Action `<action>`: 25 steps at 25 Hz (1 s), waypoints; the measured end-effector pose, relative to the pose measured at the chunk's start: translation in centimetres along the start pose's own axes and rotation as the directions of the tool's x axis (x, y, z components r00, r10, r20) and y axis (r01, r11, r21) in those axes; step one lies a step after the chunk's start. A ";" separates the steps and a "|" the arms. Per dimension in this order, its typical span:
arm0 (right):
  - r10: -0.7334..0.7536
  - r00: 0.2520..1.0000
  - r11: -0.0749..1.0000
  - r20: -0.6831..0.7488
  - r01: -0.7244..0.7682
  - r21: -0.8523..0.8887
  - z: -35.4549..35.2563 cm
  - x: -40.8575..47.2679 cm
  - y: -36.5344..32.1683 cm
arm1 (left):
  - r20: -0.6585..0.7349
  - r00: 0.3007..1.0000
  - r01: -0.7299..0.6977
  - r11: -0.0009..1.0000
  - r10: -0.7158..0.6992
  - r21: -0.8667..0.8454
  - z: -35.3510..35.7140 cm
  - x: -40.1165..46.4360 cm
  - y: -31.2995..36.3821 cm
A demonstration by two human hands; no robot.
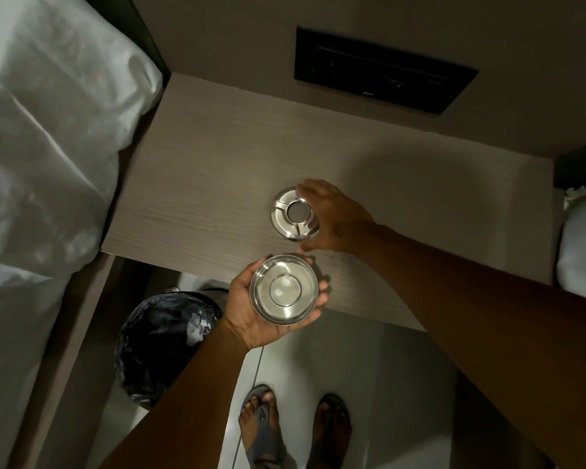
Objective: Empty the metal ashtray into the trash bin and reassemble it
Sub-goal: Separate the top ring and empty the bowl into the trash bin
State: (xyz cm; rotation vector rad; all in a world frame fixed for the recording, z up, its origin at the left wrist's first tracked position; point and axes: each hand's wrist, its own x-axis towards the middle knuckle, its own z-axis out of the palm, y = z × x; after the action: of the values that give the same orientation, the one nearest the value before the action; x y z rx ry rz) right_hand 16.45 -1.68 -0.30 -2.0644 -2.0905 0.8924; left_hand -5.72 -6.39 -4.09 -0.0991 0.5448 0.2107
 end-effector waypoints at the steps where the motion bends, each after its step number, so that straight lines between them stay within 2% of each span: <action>1: 0.026 1.000 1.000 -0.015 -0.026 0.008 0.1 -0.3 0.1 | -0.006 1.000 -0.007 1.000 0.007 -0.007 0.4 -0.3 0.0; 5: 0.192 0.981 0.979 -0.020 -0.192 -0.074 1.5 -3.0 1.2 | -0.013 0.994 -0.108 0.994 0.108 -0.005 -0.1 -2.6 0.3; 7: 0.218 0.975 0.954 -0.033 -0.220 -0.202 3.2 -3.4 1.4 | -0.014 0.979 -0.203 0.978 0.203 -0.038 -1.1 -5.0 1.2; 9: 0.242 0.968 0.934 -0.064 -0.250 -0.253 3.6 -3.2 2.6 | -0.032 0.957 -0.289 0.957 0.288 -0.034 -2.3 -7.2 1.5; 10: 0.220 0.971 0.929 -0.093 -0.238 -0.282 3.6 -3.4 2.8 | -0.077 0.934 -0.351 0.936 0.349 -0.008 -2.8 -8.5 1.8; 11: 0.222 0.964 0.919 -0.145 -0.256 -0.301 3.5 -3.8 3.1 | -0.185 0.896 -0.408 0.913 0.404 0.020 -3.3 -9.3 2.1; 12: 0.224 0.949 0.901 -0.221 -0.288 -0.323 3.7 -4.0 3.9 | -0.250 0.892 -0.375 0.925 0.376 0.057 -3.9 -10.8 1.1; 13: 0.222 0.946 0.898 -0.237 -0.294 -0.328 2.6 -4.5 5.6 | -0.276 0.885 -0.375 0.925 0.375 0.057 -3.8 -10.2 0.8; 14: 0.152 0.975 0.942 -0.161 -0.192 -0.274 5.6 -3.5 3.6 | -0.306 0.830 -0.467 0.881 0.467 0.078 -6.0 -15.0 0.2; 15: 0.125 0.983 0.942 -0.132 -0.159 -0.295 7.1 -3.1 2.3 | -0.383 0.751 -0.542 0.834 0.537 0.106 -7.6 -17.4 -0.3; 17: 0.174 0.964 0.921 -0.202 -0.232 -0.313 6.9 -3.1 2.5 | -0.544 0.636 -0.558 0.813 0.548 0.166 -9.0 -17.5 -0.8; 18: 0.183 0.959 0.918 -0.216 -0.245 -0.312 6.9 -2.8 2.8 | -0.608 0.557 -0.564 0.795 0.565 0.222 -9.5 -17.0 -0.9; 20: 0.161 0.966 0.924 -0.204 -0.220 -0.313 6.1 -3.0 3.4 | -0.686 0.451 -0.498 0.799 0.571 0.338 -10.1 -15.2 -1.4; 22: 0.149 0.965 0.921 -0.216 -0.215 -0.326 6.0 -3.0 3.0 | -0.717 0.379 -0.389 0.804 0.584 0.449 -10.2 -13.4 -2.0; 25: 0.151 0.967 0.919 -0.206 -0.214 -0.332 6.4 -3.2 3.3 | -0.743 0.158 -0.234 0.756 0.650 0.611 -9.9 -10.2 -3.0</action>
State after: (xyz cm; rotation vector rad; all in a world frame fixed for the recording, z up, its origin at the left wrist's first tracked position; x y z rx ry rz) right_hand 16.90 -7.10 -5.93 -2.4418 -2.1117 0.3435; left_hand -18.53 -12.56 -7.04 0.3752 1.8679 0.6823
